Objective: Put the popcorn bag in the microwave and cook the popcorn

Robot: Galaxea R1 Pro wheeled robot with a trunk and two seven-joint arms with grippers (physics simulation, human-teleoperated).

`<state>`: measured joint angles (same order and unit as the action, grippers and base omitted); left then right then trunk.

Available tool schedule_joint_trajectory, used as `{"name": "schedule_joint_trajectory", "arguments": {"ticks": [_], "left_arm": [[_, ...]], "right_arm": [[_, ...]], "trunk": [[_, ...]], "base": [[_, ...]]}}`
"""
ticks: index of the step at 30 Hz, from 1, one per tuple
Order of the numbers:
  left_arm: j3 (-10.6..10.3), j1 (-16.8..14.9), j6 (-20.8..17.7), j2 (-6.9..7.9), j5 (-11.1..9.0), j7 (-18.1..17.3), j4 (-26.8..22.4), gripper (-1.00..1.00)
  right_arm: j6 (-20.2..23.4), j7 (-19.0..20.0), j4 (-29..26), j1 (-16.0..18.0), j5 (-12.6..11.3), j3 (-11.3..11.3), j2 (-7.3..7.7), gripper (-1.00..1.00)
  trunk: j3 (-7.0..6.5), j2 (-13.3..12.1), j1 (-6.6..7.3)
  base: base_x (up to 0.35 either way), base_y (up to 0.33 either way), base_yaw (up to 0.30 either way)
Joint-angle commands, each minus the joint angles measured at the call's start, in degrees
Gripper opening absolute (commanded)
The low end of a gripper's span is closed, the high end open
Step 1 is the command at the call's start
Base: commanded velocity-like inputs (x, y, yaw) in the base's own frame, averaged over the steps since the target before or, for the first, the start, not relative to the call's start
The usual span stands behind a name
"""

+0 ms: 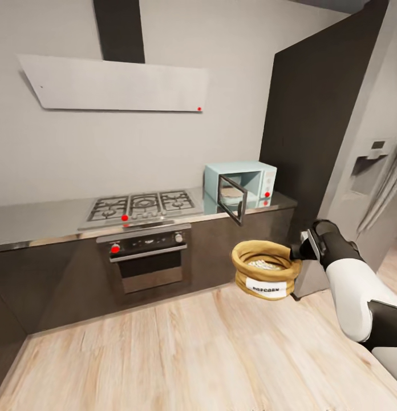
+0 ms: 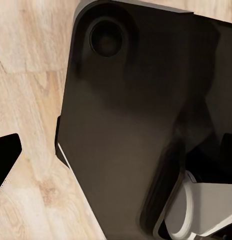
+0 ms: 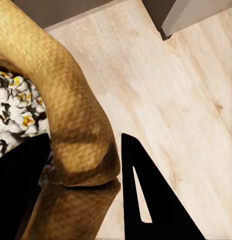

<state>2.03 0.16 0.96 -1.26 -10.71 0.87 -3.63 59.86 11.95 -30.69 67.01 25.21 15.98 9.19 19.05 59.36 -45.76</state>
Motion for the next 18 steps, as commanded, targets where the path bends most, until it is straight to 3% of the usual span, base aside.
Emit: {"name": "schedule_joint_trajectory", "arguments": {"ticks": [1,5,18], "left_arm": [[0.17,0.02,0.1,-0.04,-0.27,0.1,-0.06,1.0],[-0.19,0.02,0.1,-0.06,0.34,0.03,0.1,1.0],[-0.54,0.02,0.02,-0.06,0.52,0.0,0.19,1.0]], "right_arm": [[0.14,0.52,0.15,-0.08,0.43,0.22,0.08,-1.0],[0.14,0.53,1.65,-0.21,0.46,0.19,0.23,-1.0],[0.14,0.54,1.69,-0.21,0.46,0.19,0.3,-1.0]], "trunk": [[0.06,0.04,-0.01],[0.06,0.04,-0.01],[0.06,0.04,-0.01]], "base": [[0.0,0.0,-0.246],[0.063,-0.038,-0.246],[0.229,-0.182,-0.246]]}}
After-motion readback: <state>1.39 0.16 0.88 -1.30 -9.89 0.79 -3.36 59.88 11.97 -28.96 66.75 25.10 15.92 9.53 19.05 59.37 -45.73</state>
